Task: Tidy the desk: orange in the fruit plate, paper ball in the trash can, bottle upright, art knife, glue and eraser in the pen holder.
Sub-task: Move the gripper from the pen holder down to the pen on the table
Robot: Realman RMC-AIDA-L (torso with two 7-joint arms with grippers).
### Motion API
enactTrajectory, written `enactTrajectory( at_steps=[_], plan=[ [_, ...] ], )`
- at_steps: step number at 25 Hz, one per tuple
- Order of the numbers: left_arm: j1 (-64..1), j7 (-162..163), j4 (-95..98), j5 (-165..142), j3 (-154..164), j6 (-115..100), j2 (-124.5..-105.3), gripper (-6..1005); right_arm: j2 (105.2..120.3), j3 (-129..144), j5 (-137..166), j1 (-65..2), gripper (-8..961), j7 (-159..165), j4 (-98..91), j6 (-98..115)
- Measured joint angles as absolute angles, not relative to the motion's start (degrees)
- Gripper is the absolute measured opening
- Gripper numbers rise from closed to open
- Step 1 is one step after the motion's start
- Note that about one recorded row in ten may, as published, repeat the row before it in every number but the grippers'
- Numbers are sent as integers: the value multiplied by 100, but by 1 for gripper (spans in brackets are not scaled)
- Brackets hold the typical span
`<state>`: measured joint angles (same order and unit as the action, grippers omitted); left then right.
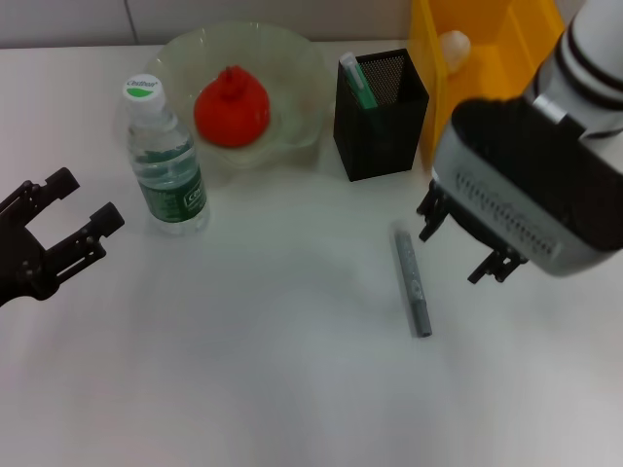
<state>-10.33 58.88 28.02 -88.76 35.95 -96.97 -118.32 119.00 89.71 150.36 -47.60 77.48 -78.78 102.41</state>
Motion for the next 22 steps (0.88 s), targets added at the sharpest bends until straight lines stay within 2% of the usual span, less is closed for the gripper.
enactTrajectory(
  at_steps=[22],
  plan=[
    [-1045, 5864, 2759, -8883, 3627, -9857, -11836, 813, 11962, 10063, 14707, -5031, 570, 6286, -6222, 8793]
  ],
)
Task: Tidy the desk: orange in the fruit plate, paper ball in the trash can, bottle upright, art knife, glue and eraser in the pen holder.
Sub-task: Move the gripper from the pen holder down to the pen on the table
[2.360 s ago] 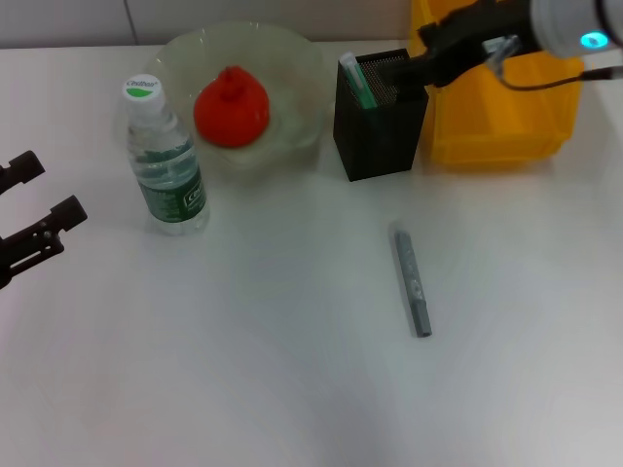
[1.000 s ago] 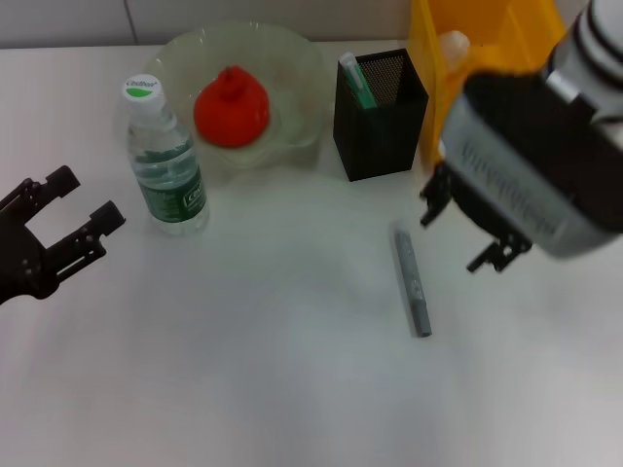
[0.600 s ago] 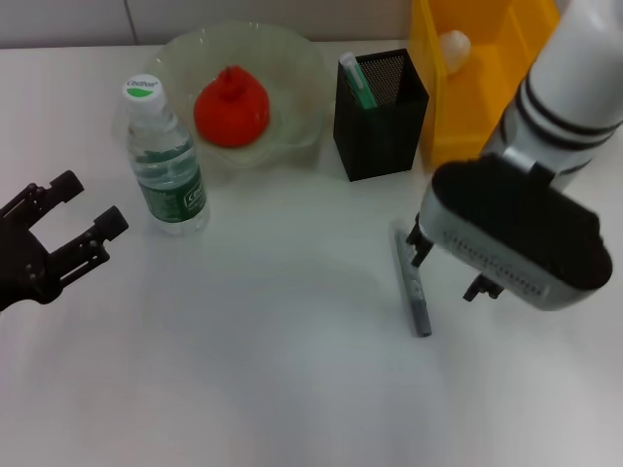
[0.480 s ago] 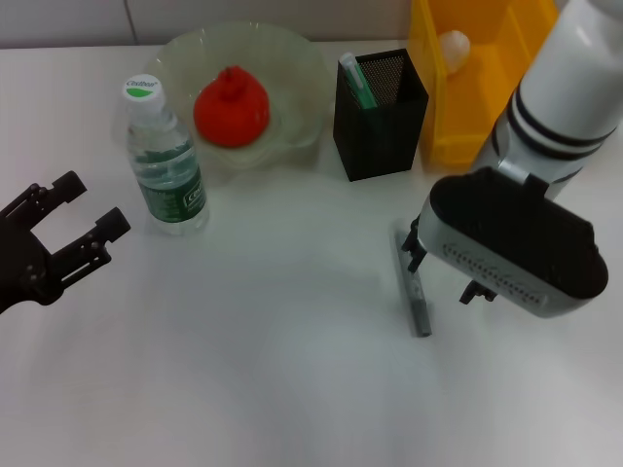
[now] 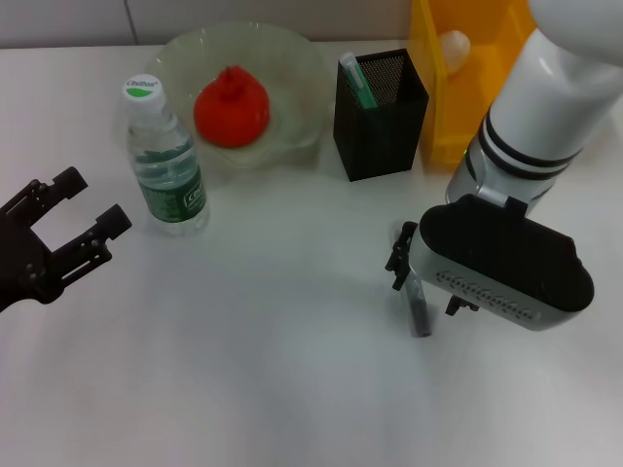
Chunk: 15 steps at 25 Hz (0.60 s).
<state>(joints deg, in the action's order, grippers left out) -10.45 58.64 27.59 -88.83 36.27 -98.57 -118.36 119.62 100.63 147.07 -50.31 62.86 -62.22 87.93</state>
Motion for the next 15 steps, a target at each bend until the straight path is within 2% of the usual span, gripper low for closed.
enactTrajectory(
  at_steps=[15],
  plan=[
    [-1032, 5853, 2759, -8877, 3635, -10030, -11850, 812, 11974, 10392, 14679, -5301, 528, 6223, -5636, 8411]
  ],
)
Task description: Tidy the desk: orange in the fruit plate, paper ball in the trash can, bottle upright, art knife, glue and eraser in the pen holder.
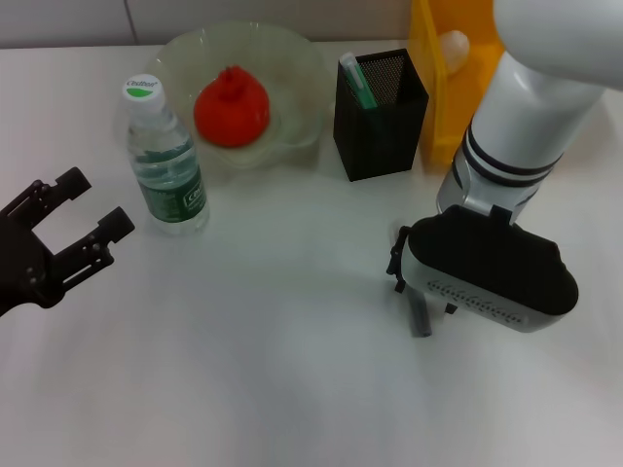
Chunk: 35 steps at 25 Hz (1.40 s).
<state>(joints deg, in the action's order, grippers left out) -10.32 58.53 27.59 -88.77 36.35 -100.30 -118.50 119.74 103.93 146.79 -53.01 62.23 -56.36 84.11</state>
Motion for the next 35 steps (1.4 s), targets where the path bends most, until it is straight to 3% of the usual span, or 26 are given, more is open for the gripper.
enactTrajectory(
  at_steps=[6, 17, 35],
  plan=[
    [-1001, 5853, 2756, -8877, 3628, -10030, -11857, 812, 11987, 10465, 14526, -5504, 511, 6193, -5270, 8212],
    [-966, 5845, 2724, -8877, 3658, -10033, -11865, 813, 11988, 10494, 14389, -5700, 144, 6146, -4867, 8015],
    [-956, 5642, 2600, -8913, 3661, -10049, -11826, 812, 11973, 9639, 14024, -5230, 144, 7429, -6440, 8456]
  ],
)
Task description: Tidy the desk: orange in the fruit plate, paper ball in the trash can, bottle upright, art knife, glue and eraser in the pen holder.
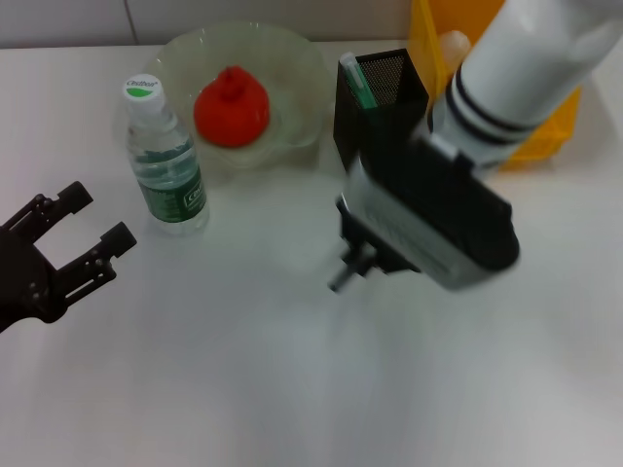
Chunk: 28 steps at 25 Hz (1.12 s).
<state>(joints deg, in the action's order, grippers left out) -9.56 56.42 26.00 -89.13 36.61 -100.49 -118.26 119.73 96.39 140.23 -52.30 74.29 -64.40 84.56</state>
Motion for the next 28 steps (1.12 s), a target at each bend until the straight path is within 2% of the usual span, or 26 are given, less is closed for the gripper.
enactTrajectory(
  at_steps=[8, 11, 12, 13, 14, 19, 23, 28],
  plan=[
    [-948, 5691, 2828, -8919, 3658, -10302, -11722, 813, 11949, 8354, 13027, -4779, 144, 9145, -7214, 8575],
    [-954, 5753, 2870, -8926, 3656, -10424, -11637, 813, 11948, 8154, 12905, -4291, 144, 9652, -7728, 8414],
    [-974, 5838, 2884, -8927, 3645, -10511, -11564, 813, 11949, 8108, 12931, -3873, 144, 9938, -8262, 8220],
    [-974, 5838, 2884, -8927, 3645, -10511, -11564, 813, 11949, 8108, 12931, -3873, 144, 9938, -8262, 8220],
    [-983, 5884, 2903, -8928, 3638, -10557, -11526, 813, 11948, 8091, 13100, -3494, 144, 10195, -8877, 8048],
    [-1011, 6095, 3174, -8931, 3627, -10665, -11428, 813, 11952, 8019, 14025, -2947, 144, 10732, -10269, 7946],
    [-1019, 6103, 3269, -8931, 3614, -10667, -11427, 813, 11939, 8057, 14676, -2944, 143, 10875, -10725, 8043],
    [-1038, 6044, 3279, -8929, 3610, -10640, -11465, 812, 11811, 8612, 16091, -3533, 143, 11128, -10793, 8493]
  ],
)
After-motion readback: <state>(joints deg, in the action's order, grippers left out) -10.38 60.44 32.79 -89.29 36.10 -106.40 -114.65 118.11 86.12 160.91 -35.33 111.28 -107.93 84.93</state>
